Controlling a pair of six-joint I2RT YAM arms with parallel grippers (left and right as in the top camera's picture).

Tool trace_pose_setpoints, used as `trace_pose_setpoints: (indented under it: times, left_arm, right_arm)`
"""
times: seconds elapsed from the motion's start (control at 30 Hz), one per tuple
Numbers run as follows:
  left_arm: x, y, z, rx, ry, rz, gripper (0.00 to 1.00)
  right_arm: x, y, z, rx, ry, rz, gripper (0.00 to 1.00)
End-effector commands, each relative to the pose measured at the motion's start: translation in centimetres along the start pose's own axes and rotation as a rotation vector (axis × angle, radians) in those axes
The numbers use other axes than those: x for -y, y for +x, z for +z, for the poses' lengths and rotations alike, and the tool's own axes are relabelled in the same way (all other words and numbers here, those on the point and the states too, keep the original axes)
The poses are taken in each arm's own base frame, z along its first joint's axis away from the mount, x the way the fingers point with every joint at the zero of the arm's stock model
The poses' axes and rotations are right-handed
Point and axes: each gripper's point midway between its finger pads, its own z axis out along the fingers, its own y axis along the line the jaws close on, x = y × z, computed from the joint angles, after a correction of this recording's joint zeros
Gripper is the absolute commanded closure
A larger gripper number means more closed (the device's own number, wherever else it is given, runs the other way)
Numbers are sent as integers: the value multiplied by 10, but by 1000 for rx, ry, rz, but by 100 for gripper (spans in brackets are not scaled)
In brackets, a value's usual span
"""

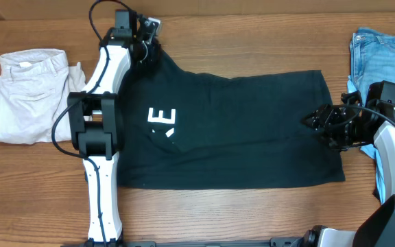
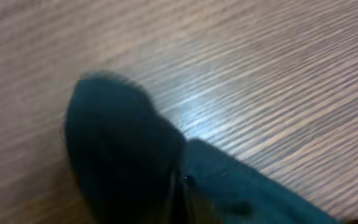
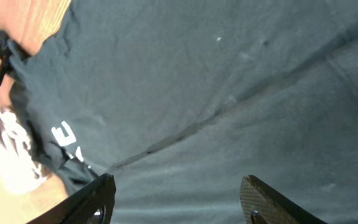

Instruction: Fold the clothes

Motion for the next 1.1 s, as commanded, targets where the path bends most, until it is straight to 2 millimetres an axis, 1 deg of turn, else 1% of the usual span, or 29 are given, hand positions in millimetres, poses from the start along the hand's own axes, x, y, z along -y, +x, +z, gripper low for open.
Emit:
trace_pose_setpoints:
  times: [0.0, 0.03, 0.07, 0.1, 0.17, 0.2, 0.23, 0.3, 0.37, 0.4, 0.43, 0.47, 0.5, 0.53, 0.57, 0.63, 0.67, 0.7, 0.77, 0.8, 0.83, 0.87, 0.9, 0.97, 1.0, 1.03, 1.07]
  left_arm:
    - [-8, -27, -31, 43, -38, 13, 96]
    - [-6, -37, -45, 57, -42, 17, 96]
    - [-2, -55, -71, 87, -52, 27, 96]
    - [2, -67, -89, 110, -57, 34, 96]
    - [12, -79, -124, 125, -57, 40, 96]
    - [19, -77, -141, 107, -52, 35, 96]
    - [28, -69, -155, 68, -38, 25, 96]
    - [48, -42, -172, -47, 2, -28, 96]
    - [64, -20, -173, -143, 46, -76, 96]
    - [79, 5, -174, -251, 91, -117, 96]
    - [88, 24, -174, -334, 108, -140, 96]
    - [96, 35, -175, -386, 119, -149, 96]
    - [104, 48, -176, -450, 132, -156, 93]
    - [111, 57, -177, -492, 142, -159, 89]
    - [117, 65, -179, -532, 150, -162, 87]
    - [120, 78, -186, -600, 123, -197, 89]
    - [118, 84, -189, -630, 102, -207, 86]
    - [116, 88, -192, -650, 83, -208, 77]
    - [113, 86, -189, -641, 67, -198, 59]
    - [105, 85, -185, -630, 31, -180, 55]
    - [103, 84, -180, -627, 16, -158, 54]
    - [104, 86, -176, -631, 24, -137, 53]
    - [107, 90, -168, -648, 36, -108, 48]
    - [111, 100, -147, -684, 64, -46, 42]
    - [110, 104, -134, -694, 67, -8, 43]
    - [105, 108, -121, -701, 47, 0, 48]
    - [102, 112, -108, -708, 45, -1, 51]
  right_arm:
    - [-4, -15, -10, 76, 19, -50, 32]
    - [-5, -18, -10, 86, 17, -55, 32]
    - [-6, -21, -10, 99, 13, -64, 32]
    - [-7, -26, -11, 116, 8, -74, 32]
    - [-10, -33, -12, 145, 0, -92, 32]
    - [-11, -36, -12, 158, -4, -101, 32]
    - [-13, -39, -13, 170, -8, -108, 32]
    - [-15, -45, -14, 194, -15, -120, 32]
    - [-16, -48, -14, 206, -19, -127, 32]
    - [-17, -49, -15, 209, -20, -129, 32]
    - [-17, -48, -15, 208, -19, -128, 32]
    - [-17, -48, -14, 208, -19, -128, 32]
    - [-17, -48, -14, 208, -19, -128, 32]
    - [-17, -48, -15, 208, -19, -128, 31]
    - [-17, -48, -15, 208, -19, -128, 31]
    - [-17, -48, -15, 208, -19, -128, 32]
    - [-17, -48, -15, 208, -19, -128, 31]
    - [-17, -48, -15, 208, -20, -127, 31]
    - [-17, -49, -15, 212, -22, -126, 31]
    - [-17, -50, -15, 214, -23, -120, 31]
    - [-17, -50, -15, 214, -24, -109, 31]
    - [-17, -50, -15, 214, -24, -106, 31]
    - [-17, -50, -15, 214, -24, -106, 31]
    - [-17, -50, -15, 214, -24, -106, 31]
    - [-17, -50, -15, 214, -24, -106, 30]
    - [-17, -50, -15, 214, -24, -106, 31]
    - [-17, -50, -15, 214, -24, -106, 31]
